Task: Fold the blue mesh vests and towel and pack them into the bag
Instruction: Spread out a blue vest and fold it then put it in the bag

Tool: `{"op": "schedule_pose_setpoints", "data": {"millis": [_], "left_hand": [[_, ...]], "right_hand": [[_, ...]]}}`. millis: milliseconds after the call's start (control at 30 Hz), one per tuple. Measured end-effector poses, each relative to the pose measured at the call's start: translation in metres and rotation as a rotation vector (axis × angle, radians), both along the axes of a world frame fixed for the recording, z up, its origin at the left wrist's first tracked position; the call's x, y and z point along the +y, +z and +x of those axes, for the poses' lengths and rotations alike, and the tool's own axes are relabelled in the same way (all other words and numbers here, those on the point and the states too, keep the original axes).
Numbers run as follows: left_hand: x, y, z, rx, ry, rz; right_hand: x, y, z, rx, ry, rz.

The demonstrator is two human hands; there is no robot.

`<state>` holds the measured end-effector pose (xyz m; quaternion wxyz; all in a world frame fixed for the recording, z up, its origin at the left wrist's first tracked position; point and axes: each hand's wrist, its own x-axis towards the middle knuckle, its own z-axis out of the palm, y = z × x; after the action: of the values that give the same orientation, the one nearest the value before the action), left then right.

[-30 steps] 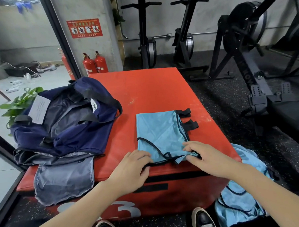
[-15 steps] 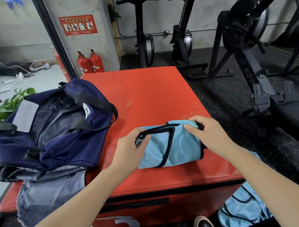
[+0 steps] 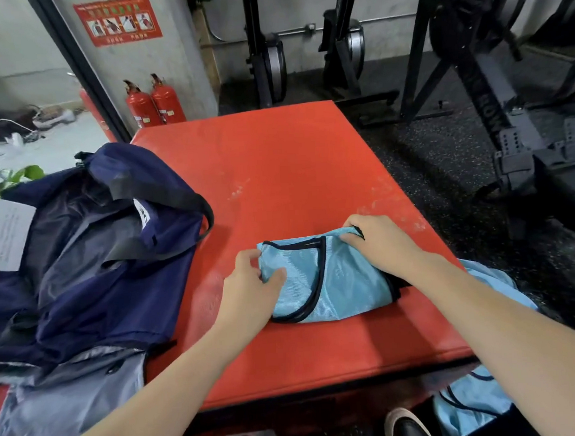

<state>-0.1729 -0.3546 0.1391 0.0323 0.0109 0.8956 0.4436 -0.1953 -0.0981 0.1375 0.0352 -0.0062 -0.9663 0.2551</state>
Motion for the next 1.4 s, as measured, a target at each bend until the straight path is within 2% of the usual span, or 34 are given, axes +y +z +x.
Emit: {"op": "schedule_pose_setpoints", "data": {"millis": [167,400,567,633,733,867,933,1033,1167,1267,1333,1400], "left_hand": [[-0.004,-0.009,0.015,0.175,-0.09,-0.088],[-0.006,-0.015,0.012,0.236,-0.046,-0.145],[-0.001,-0.002,0.007,0.222,-0.062,-0.543],[0.0,0.0,-0.001,0.275,-0.064,-0.614],[0.0,0.0,-0.021,0.377,-0.198,-0.569],[0.003,0.0,-0.043,0.319,-0.443,-0.467],[0.0,-0.005,-0.051,0.233,-0.453,-0.461],[-0.006,-0.008,-0.054,0.212,-0.407,-0.416],[-0.006,0.0,-0.04,0.278,-0.477,-0.474],[-0.007,0.003,-0.02,0.262,-0.587,-0.432],[-0.007,0.001,-0.008,0.254,-0.637,-0.397],[-0.006,-0.003,-0.002,0.303,-0.637,-0.403]], "right_hand": [[-0.006,-0.003,-0.001,0.017,-0.056,0.069],[-0.021,0.01,0.001,-0.027,-0.141,0.201],[-0.03,0.023,0.011,0.036,-0.101,0.29],[-0.031,0.029,0.02,0.083,-0.076,0.299],[-0.036,0.035,0.04,0.153,-0.036,0.278],[-0.054,0.027,0.076,0.015,-0.04,-0.015],[-0.058,0.019,0.09,-0.103,-0.024,0.016],[-0.055,0.014,0.094,-0.198,-0.073,0.167],[-0.033,0.011,0.073,-0.131,-0.169,0.304],[-0.004,0.003,0.053,-0.029,-0.142,0.168],[0.008,-0.001,0.045,-0.039,-0.08,0.041],[0.009,-0.004,0.044,-0.038,-0.01,0.034]]}}
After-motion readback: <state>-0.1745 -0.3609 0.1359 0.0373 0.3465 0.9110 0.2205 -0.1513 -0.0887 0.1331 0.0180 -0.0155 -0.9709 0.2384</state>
